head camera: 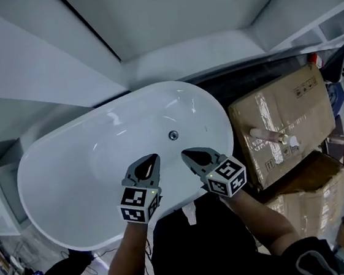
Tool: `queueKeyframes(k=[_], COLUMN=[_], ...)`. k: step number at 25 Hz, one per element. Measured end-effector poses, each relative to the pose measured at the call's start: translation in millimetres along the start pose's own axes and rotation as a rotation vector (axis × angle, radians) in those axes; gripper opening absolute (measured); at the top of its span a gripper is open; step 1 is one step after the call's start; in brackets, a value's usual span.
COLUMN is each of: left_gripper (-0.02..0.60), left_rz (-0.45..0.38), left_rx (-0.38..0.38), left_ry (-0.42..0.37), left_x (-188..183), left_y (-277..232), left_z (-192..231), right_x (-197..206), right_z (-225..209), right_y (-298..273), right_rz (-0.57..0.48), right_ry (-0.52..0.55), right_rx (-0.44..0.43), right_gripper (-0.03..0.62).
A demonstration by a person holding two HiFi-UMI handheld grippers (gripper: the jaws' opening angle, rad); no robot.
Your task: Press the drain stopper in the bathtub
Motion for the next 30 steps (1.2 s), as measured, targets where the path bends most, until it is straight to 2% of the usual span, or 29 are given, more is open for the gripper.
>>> queueKeyframes(k=[4,9,13,18,24,30], left_gripper=[0.011,0.011,0.011,0.011,0.011,0.011], left_rz=[0.007,-0.002,0.011,0.057,0.096,0.115], left_rx=[-0.012,-0.077,-0.087,-0.098,-0.116,-0.095], left_ry=[0.027,0.092,0.177,0.234,0.278,0.285], left_x=[20.6,54.2,96.8,154.1,219.1,284.8], left_y=[-28.7,-59.3,-83.5,-114.4,-149.8,-201.1], left_z=[3.3,7.9,14.2,28.3,46.3,66.4], right_x=[14.2,38.0,55.5,85.2,132.6,177.7], right_z=[-26.4,-68.0,-93.7,-126.8,-163.3,-229.7], right_y=[-22.2,-49.2,-81.5,-127.9,-174.1,-222.3], right_rz=[0.063,0.171,0.249,0.344,0.437,0.526], right_ry=[0.006,0.042,0.082,0.118,0.166,0.260], right_rx=[-0.009,-0.015,-0.008,0.020,0.012,0.112], right_gripper=[0.014,0.014,0.014,0.014,0.014,0.014])
Point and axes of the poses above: the fingertips, and each gripper's own axes: y backward along the fingers, z to its left, x out of its underside, the point moved 4 cm from there along y, backward along the fingers, and after that the axes turned 14 degrees about -y, right-handed, at the moved point
